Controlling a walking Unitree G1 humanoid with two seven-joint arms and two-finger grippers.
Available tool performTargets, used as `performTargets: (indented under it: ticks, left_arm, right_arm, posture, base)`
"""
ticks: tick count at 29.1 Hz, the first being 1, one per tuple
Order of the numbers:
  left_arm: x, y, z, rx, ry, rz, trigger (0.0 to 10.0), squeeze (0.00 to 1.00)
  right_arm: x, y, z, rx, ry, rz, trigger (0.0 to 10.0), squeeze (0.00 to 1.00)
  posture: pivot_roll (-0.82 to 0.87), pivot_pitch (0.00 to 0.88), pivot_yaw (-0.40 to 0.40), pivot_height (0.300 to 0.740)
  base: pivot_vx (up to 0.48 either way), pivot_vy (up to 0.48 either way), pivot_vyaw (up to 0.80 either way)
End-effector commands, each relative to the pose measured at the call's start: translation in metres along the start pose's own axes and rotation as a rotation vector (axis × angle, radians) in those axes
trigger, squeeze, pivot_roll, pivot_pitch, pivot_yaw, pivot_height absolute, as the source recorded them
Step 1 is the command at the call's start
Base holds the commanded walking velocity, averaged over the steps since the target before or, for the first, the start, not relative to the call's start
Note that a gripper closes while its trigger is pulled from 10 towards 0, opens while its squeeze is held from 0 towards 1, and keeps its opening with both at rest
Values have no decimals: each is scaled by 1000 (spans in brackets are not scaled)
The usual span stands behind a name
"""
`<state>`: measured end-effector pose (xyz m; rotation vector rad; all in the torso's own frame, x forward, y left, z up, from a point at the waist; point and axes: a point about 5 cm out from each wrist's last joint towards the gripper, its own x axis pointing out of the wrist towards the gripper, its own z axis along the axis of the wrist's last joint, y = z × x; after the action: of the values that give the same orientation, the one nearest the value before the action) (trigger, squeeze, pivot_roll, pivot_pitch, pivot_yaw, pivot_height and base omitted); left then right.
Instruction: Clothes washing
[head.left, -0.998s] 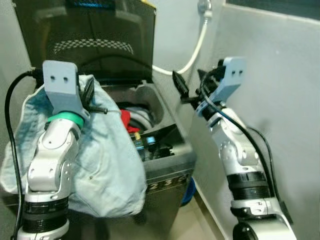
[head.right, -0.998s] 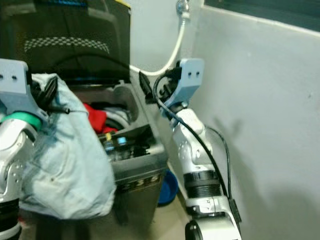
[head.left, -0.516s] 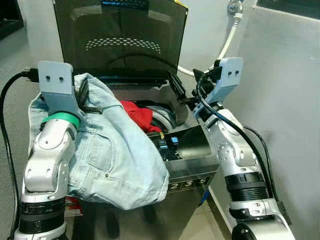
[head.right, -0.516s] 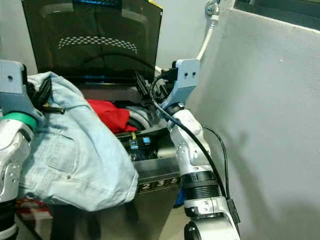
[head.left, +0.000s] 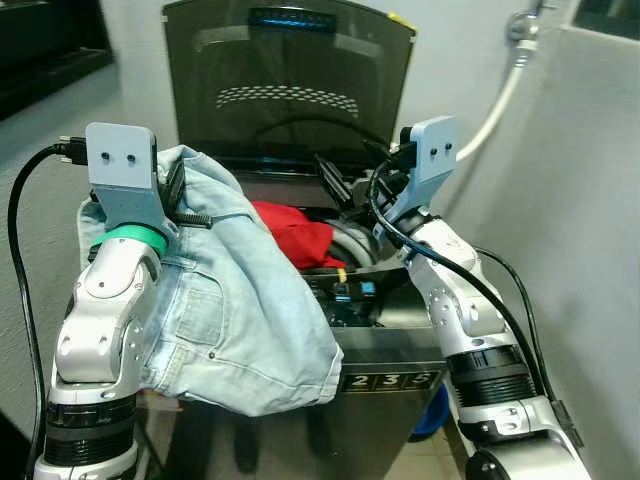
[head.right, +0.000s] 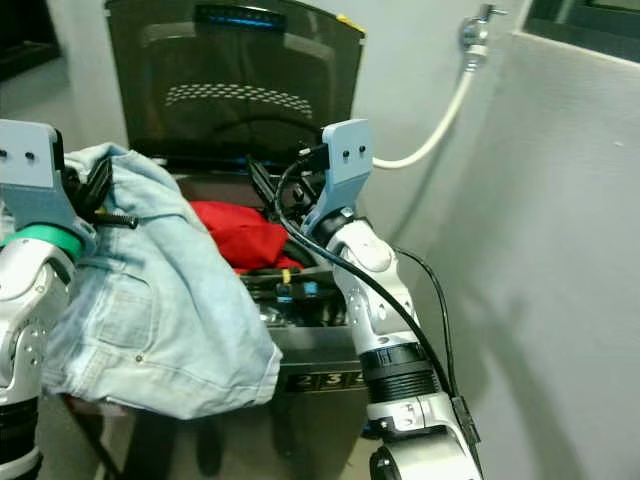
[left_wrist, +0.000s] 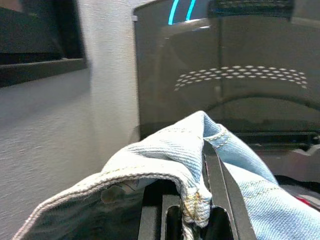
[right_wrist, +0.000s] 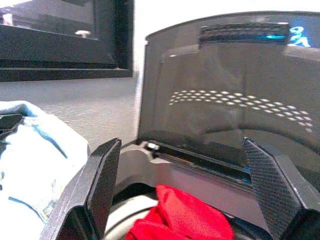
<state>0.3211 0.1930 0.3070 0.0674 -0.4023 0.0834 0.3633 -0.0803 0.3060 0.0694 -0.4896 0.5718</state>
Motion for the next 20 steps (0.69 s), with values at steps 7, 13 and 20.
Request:
performTargets:
  ticks: [7, 13, 20]
  left_arm:
    - [1, 3, 9, -16, -53, 30, 10000, 0]
    - [0, 4, 9, -25, -55, 38, 10000, 0]
    - [0, 3, 9, -25, -51, 30, 10000, 0]
  right_arm:
    - [-4, -3, 1, 44, -19, -8, 10000, 0]
    - [-4, 4, 0, -18, -14, 50, 10000, 0]
    - [-3, 7, -1, -17, -19, 60, 10000, 0]
  posture:
    - [94, 0, -28, 740]
    - [96, 0, -29, 740]
    - [98, 0, -29, 740]
  base:
    - [86, 0, 0]
    - [325, 0, 82]
    - [312, 0, 440]
